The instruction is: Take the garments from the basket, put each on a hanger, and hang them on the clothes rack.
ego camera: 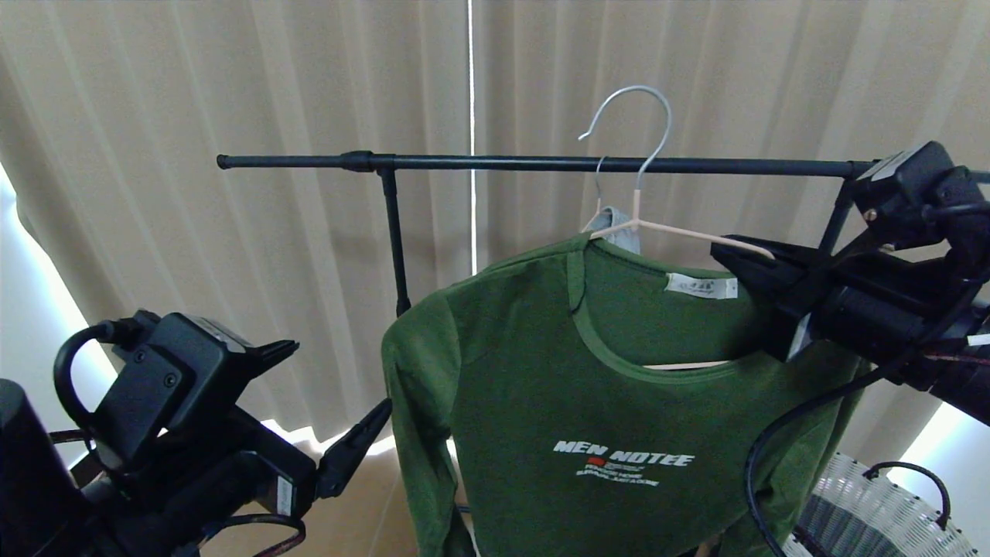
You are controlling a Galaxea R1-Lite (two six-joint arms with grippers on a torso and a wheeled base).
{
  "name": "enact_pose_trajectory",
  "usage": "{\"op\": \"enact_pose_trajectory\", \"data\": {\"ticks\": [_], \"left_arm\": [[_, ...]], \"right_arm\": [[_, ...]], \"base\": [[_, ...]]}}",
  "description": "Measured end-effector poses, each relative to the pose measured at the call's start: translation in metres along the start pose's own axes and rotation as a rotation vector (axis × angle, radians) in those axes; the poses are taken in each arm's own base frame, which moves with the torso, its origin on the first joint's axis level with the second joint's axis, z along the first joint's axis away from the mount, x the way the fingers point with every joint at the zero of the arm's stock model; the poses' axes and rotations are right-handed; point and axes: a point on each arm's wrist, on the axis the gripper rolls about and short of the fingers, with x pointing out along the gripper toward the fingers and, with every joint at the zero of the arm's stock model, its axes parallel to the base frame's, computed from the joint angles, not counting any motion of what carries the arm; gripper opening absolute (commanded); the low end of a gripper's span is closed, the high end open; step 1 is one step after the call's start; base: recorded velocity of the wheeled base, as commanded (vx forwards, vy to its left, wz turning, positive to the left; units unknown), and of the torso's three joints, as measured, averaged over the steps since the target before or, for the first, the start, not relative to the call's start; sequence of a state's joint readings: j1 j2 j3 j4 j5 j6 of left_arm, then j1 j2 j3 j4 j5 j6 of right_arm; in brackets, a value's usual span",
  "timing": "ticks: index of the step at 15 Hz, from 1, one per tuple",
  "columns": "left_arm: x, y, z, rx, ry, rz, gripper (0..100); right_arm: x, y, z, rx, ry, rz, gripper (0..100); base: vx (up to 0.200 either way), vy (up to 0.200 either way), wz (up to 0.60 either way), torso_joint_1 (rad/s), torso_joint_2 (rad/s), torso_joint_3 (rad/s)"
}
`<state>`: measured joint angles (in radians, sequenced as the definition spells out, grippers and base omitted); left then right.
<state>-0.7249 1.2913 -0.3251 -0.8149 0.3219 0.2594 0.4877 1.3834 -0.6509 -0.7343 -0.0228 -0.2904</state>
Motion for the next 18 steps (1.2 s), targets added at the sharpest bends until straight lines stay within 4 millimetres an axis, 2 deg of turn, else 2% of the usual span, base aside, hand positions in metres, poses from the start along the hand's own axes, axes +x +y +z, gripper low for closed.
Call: {"op": "enact_pose_trajectory", "data": {"ticks": [5, 6, 12, 18], "left_arm": [[0.01, -0.005, -0.005, 0.004, 0.04, -0.011, 100], [0.012, -0.006, -0.006, 0.004, 0.05, -0.011, 0], [0.024, 0.0, -0.019, 0.01, 0.123, 0.032, 0], [0.014, 0.021, -0.051, 0.003, 0.218, 0.148, 0]], "right_arm": [[-0.01, 0.0, 0.008, 0.018, -0.049, 0.041, 0], [-0.012, 0.0, 0.008, 0.018, -0.054, 0.041, 0], [-0.017, -0.001, 0.009, 0.018, -0.058, 0.038, 0], [-0.02, -0.007, 0.004, 0.016, -0.038, 0.0, 0]], "base": [[0.0, 0.0, 0.0, 0.0, 0.0, 0.0], [0.0, 0.0, 0.0, 0.0, 0.0, 0.0], [0.0, 0.0, 0.0, 0.0, 0.0, 0.0], [0.0, 0.0, 0.0, 0.0, 0.0, 0.0]]}}
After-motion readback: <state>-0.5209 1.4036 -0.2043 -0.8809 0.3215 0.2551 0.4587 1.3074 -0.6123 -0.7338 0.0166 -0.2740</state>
